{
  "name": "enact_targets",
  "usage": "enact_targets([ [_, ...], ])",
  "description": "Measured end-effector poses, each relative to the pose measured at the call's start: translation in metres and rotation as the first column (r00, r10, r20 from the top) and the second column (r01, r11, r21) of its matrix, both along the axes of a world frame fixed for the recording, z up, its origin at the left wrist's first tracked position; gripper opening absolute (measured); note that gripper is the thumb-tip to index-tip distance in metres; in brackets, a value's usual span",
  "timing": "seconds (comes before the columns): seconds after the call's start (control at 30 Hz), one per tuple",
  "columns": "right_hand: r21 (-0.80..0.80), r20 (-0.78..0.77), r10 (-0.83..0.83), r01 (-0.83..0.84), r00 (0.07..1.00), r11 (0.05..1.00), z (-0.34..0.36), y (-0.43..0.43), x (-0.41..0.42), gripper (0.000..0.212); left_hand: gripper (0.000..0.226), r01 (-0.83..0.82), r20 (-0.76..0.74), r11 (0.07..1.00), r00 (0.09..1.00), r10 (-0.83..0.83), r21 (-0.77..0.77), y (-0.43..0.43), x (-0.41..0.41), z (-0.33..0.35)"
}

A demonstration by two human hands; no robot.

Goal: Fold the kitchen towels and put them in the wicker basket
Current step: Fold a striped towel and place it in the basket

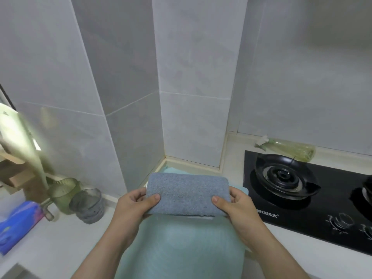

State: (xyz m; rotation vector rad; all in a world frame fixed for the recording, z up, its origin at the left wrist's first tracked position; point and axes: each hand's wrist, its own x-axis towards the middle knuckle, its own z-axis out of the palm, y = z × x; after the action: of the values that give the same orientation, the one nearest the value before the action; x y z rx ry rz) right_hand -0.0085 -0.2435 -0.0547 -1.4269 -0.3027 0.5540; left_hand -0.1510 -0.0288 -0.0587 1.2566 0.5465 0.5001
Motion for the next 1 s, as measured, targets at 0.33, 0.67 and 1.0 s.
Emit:
enact_targets([
  [0.33, -0.014, -0.036, -0.069, 0.068, 0.997, 0.998, 0.076, -0.017, 0.001, 0.028, 0.036, 0.091, 0.015, 0.996, 0.996, -0.091, -0.014, -0.003, 0.021, 0.065],
  [0.67, 0.001, -0.01, -0.141, 0.141, 0.99, 0.99, 0.102, -0.08, 0.022, 0.028, 0.015, 0.172, 0.015, 0.983, 0.985, -0.173, 0.061, -0.055, 0.063, 0.09],
  [1.0, -0.008, 0.011, -0.168, 0.168, 0.986, 0.986, 0.114, -0.206, 0.071, 0.03, 0.019, 0.199, -0.007, 0.978, 0.98, -0.199, 0.06, -0.173, 0.131, 0.106],
])
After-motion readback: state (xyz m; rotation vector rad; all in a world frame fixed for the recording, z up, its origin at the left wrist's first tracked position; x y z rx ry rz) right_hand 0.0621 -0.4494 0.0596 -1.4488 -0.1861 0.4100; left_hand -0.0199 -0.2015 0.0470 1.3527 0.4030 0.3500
